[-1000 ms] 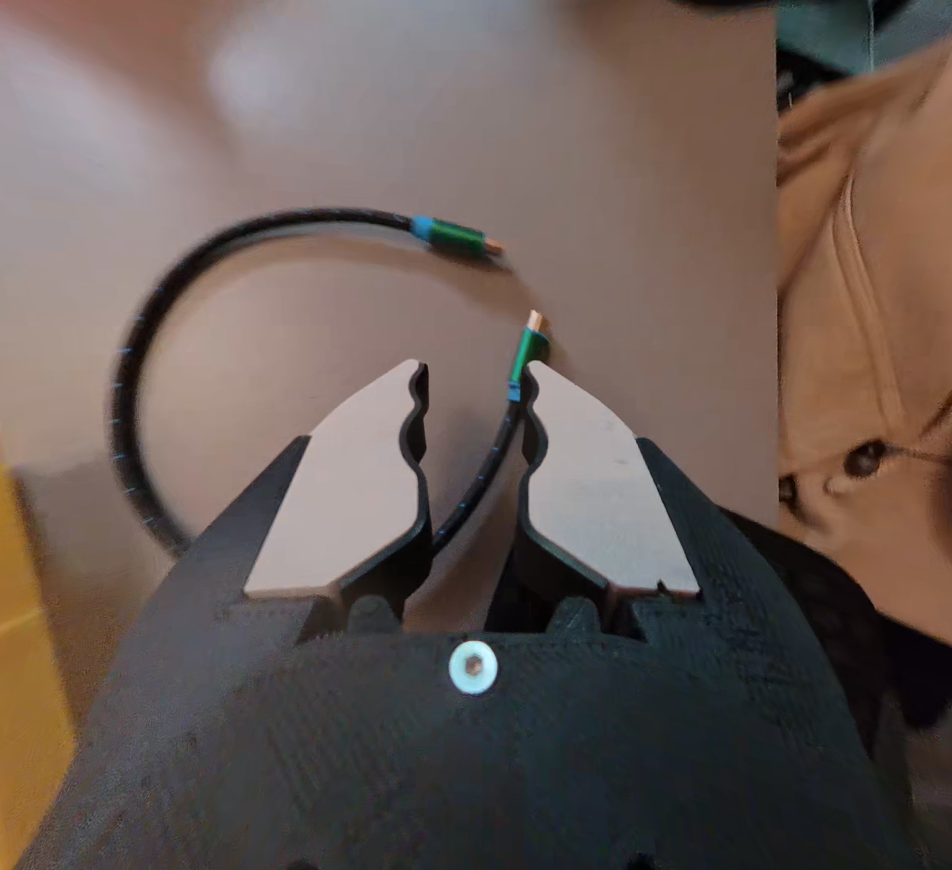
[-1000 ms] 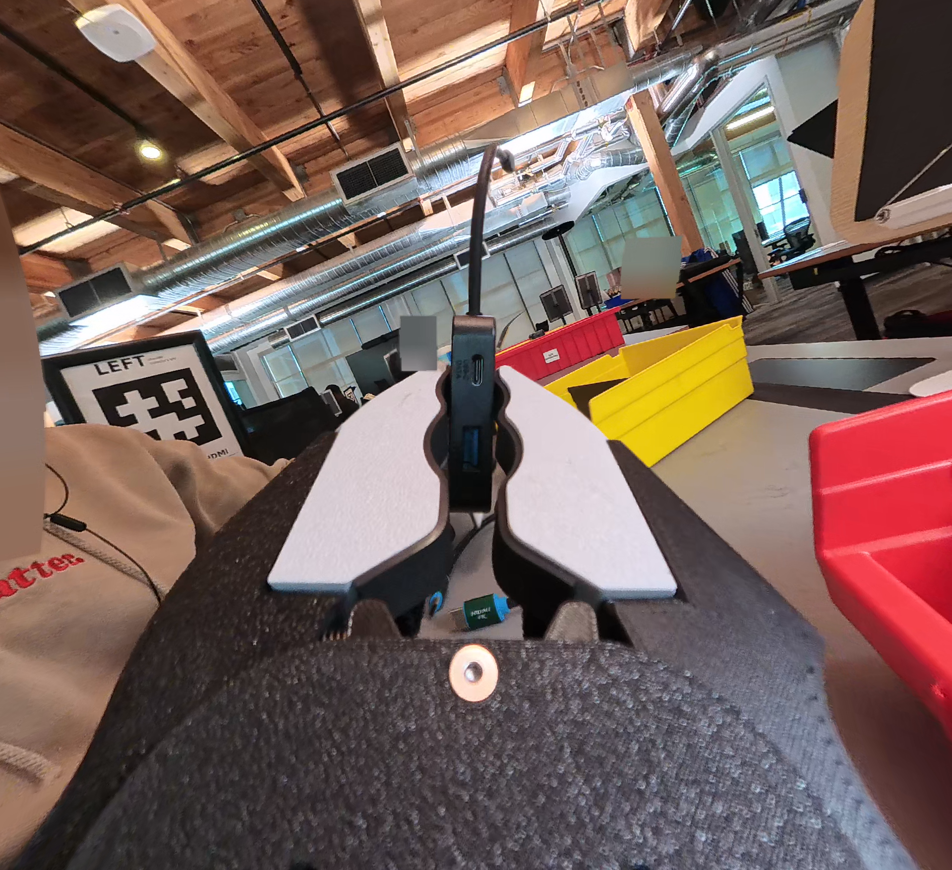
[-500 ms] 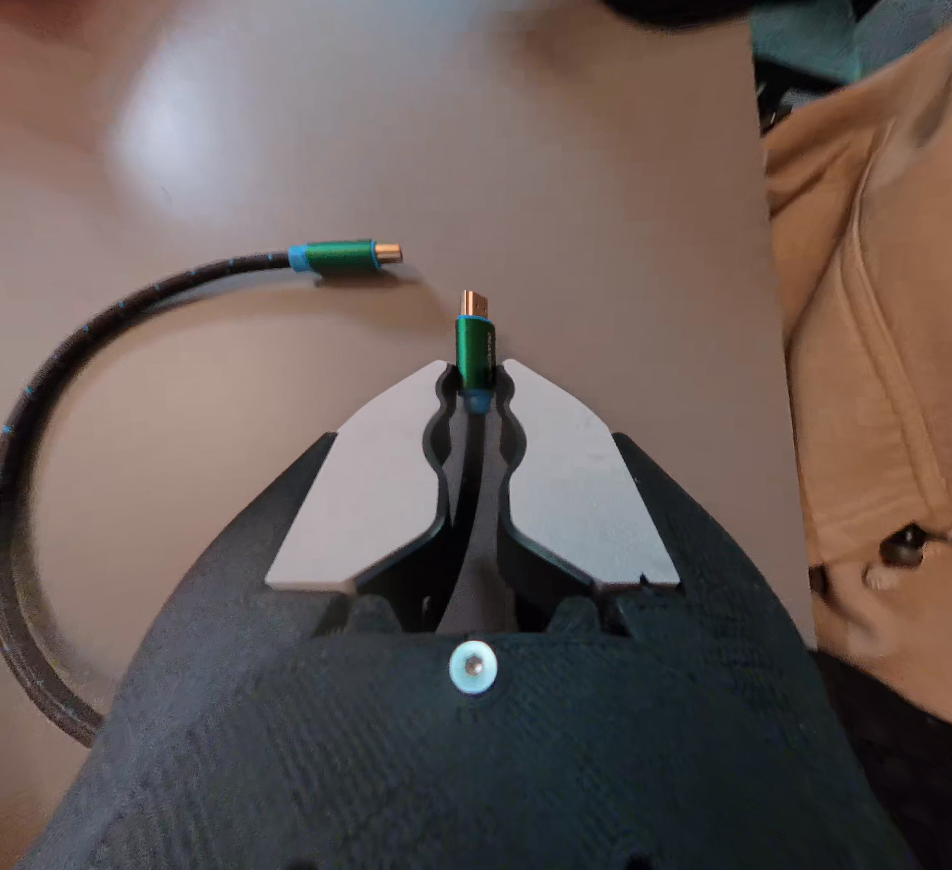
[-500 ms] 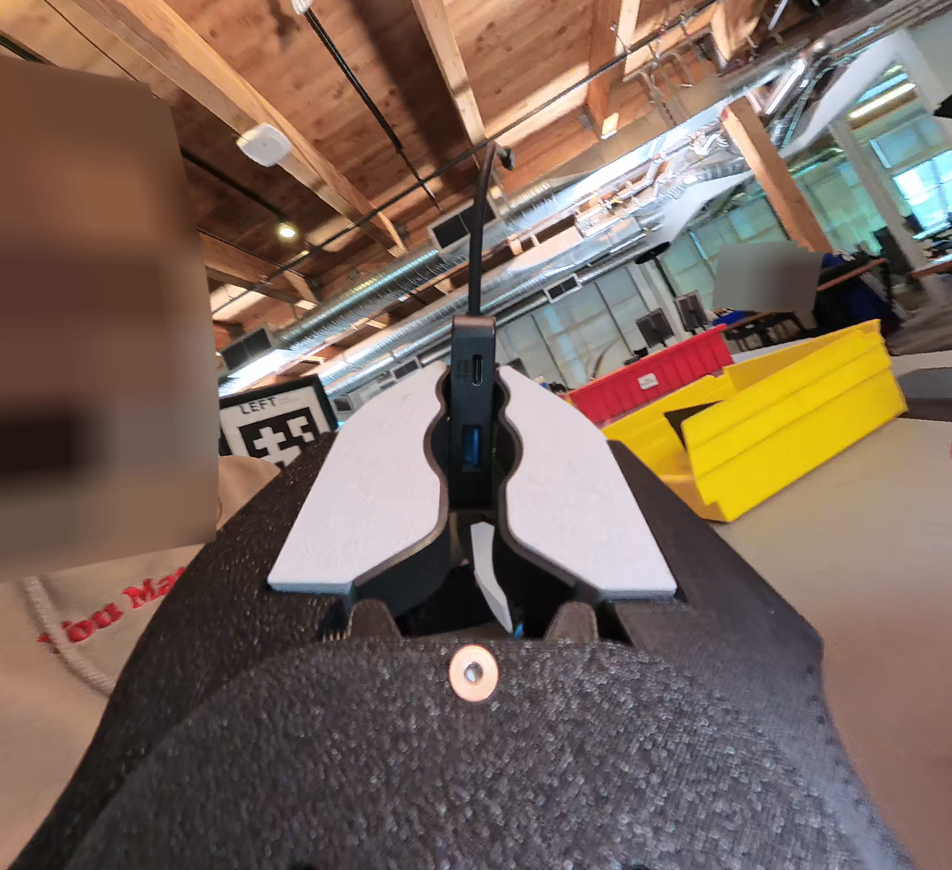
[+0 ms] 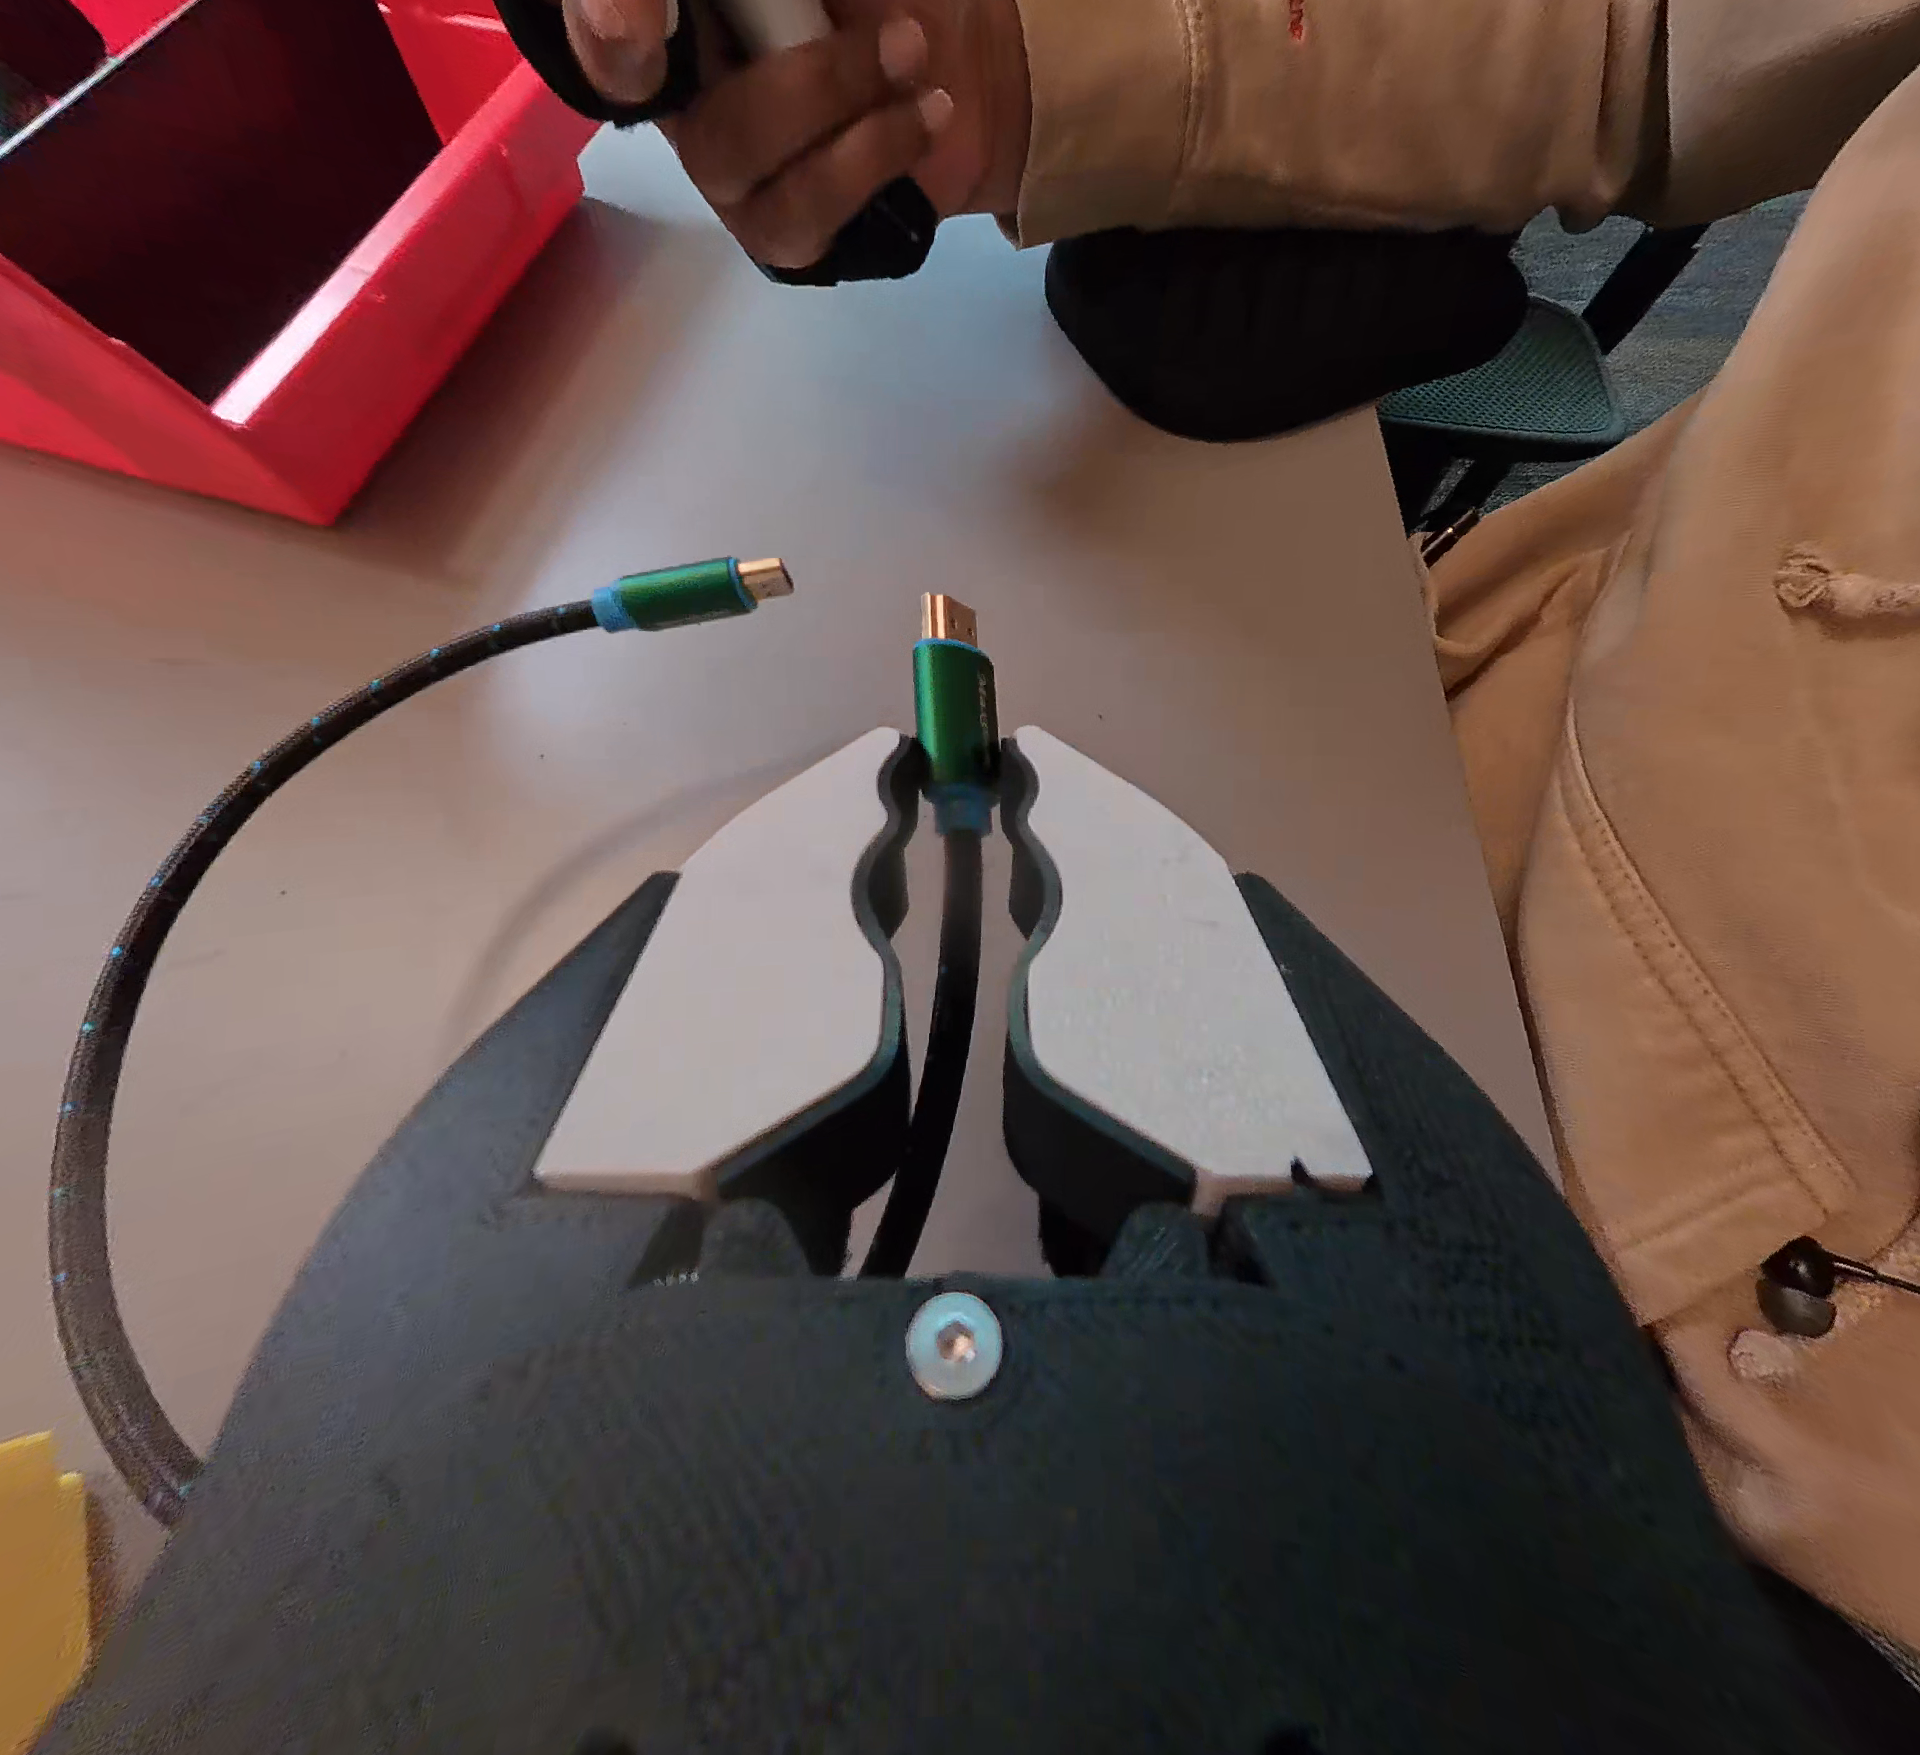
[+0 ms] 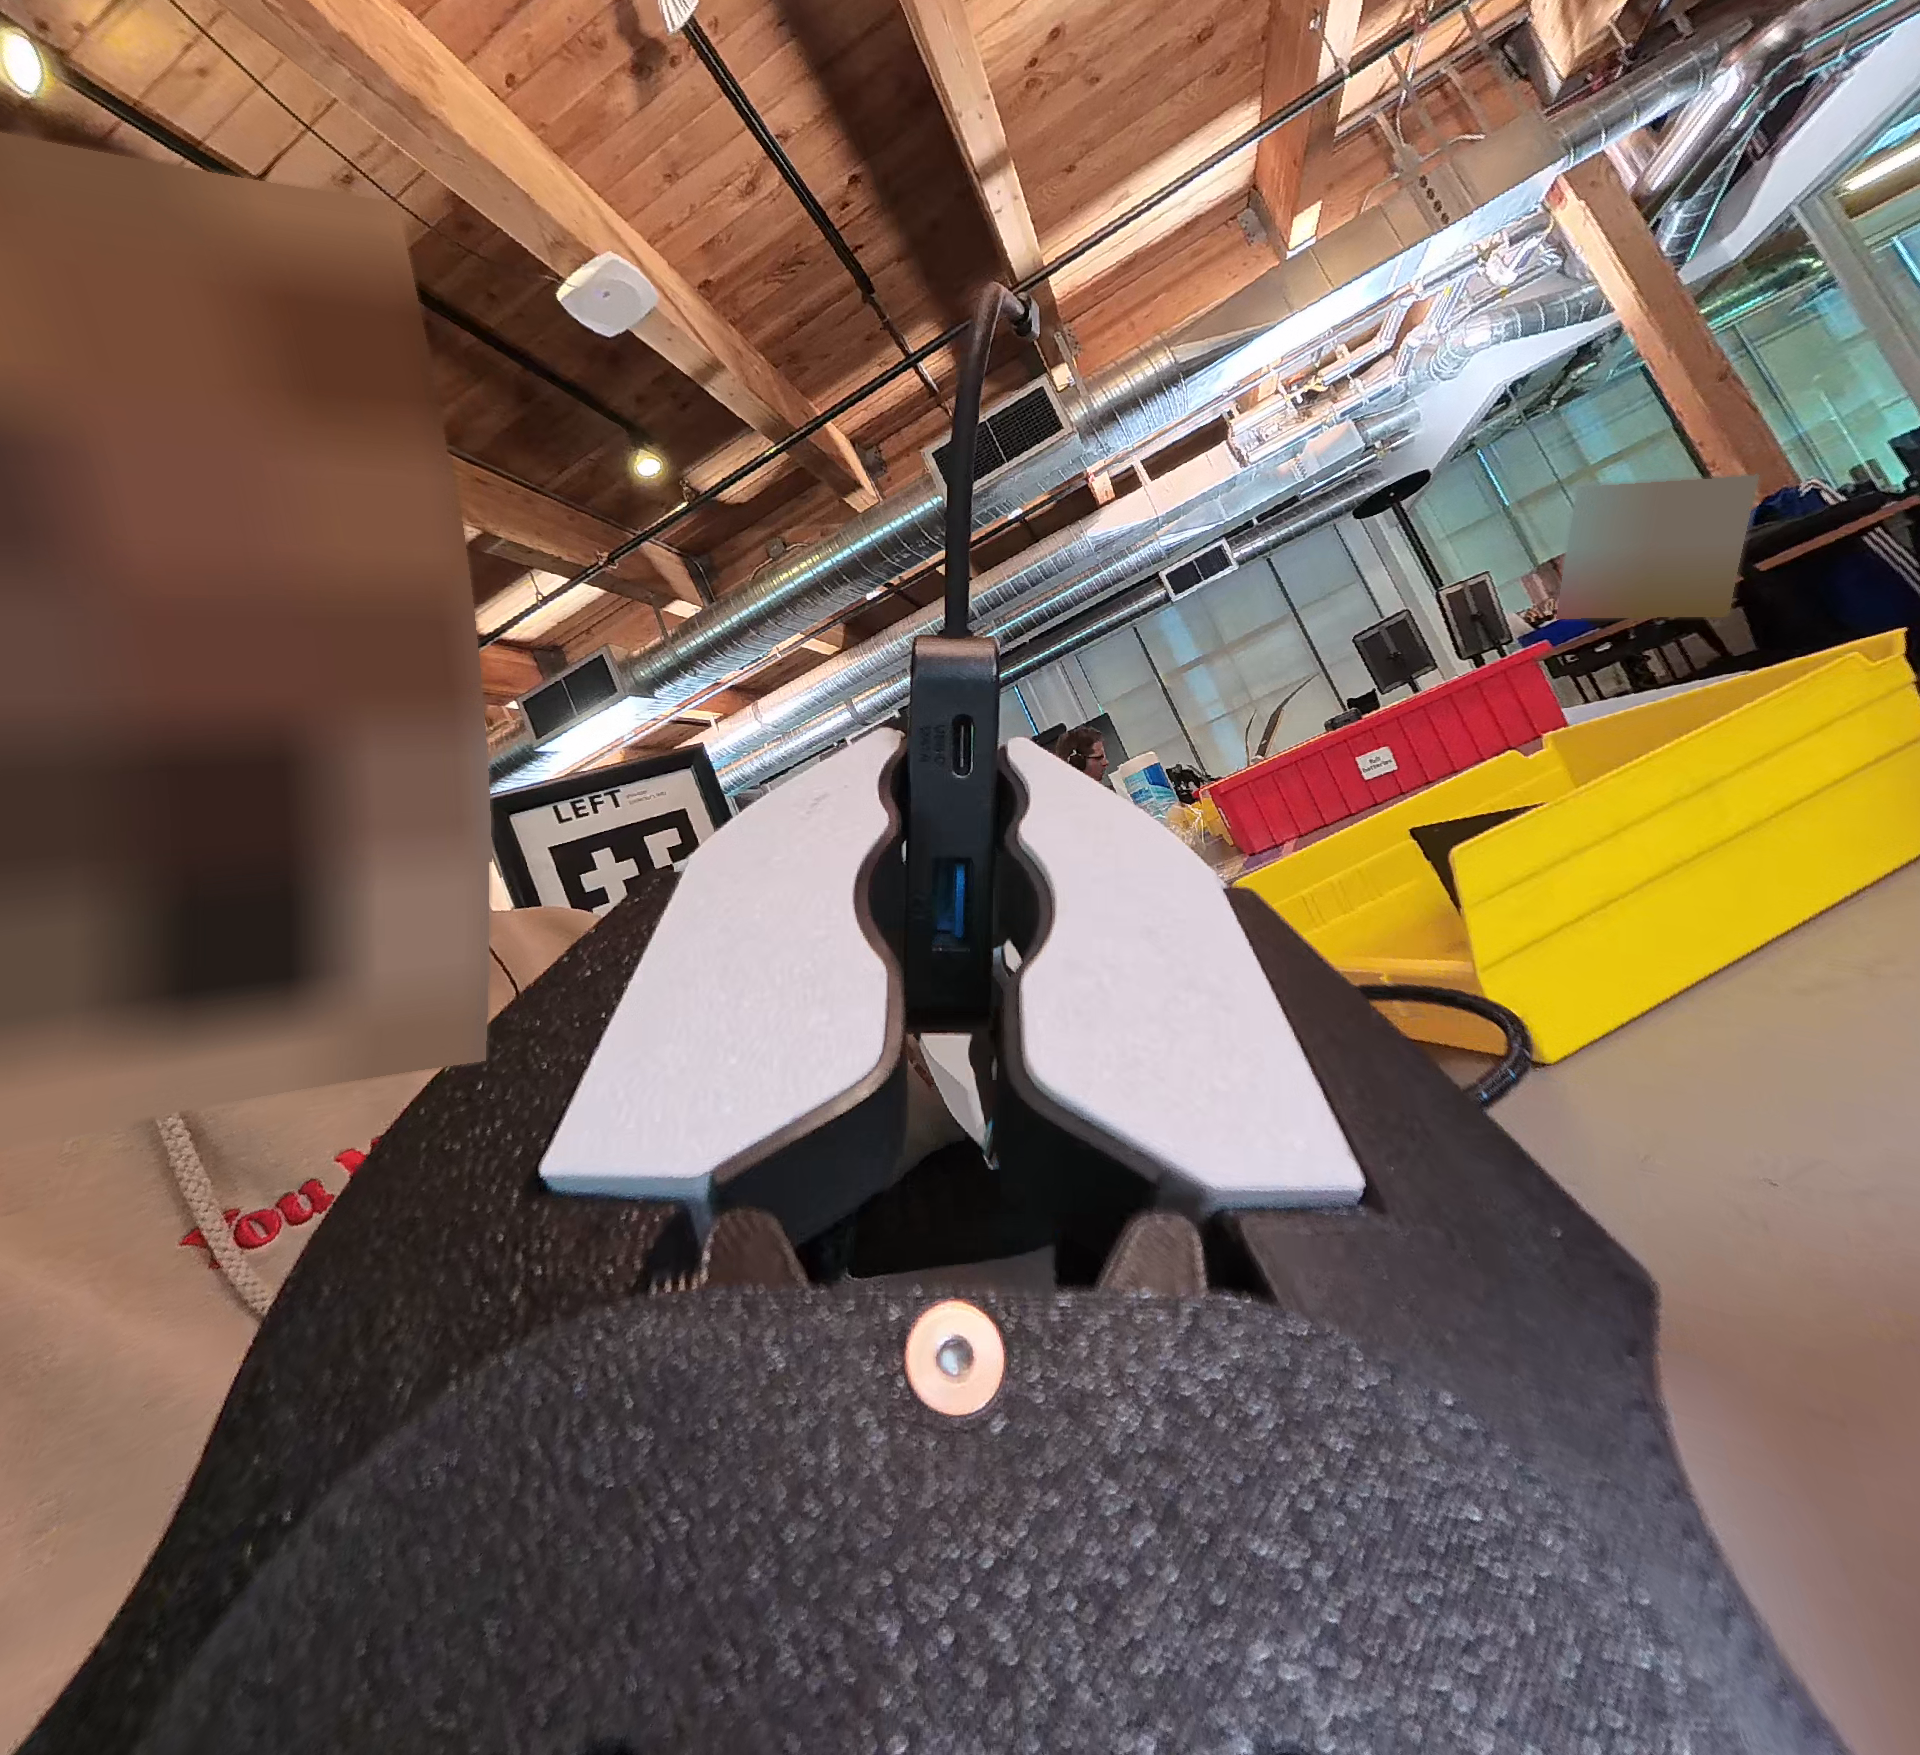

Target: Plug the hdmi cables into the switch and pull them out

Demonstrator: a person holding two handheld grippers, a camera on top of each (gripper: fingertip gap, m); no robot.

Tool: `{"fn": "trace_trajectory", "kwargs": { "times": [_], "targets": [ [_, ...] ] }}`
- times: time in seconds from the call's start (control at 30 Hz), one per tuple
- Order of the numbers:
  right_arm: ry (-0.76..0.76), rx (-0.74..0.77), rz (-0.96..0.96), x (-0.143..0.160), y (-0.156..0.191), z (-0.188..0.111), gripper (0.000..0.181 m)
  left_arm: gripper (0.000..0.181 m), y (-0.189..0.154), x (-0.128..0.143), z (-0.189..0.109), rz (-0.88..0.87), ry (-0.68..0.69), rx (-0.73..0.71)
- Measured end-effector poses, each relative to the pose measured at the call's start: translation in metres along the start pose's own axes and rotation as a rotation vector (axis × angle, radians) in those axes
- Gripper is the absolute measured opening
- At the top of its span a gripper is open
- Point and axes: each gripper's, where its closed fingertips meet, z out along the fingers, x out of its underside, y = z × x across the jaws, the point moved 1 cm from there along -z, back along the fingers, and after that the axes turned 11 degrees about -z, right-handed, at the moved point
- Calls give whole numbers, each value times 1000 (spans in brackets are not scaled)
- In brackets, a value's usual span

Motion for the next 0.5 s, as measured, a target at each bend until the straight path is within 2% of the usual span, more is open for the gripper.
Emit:
{"fn": "trace_trajectory", "kwargs": {
  "times": [0.27, 0.5],
  "targets": [
    [30, 7, 4, 6, -1, 3, 13, 15, 4, -9, -3, -37, -59, -35],
    [176, 106, 7, 36, -14, 12, 13, 15, 29, -40, 3, 46, -154, -225]
  ]
}}
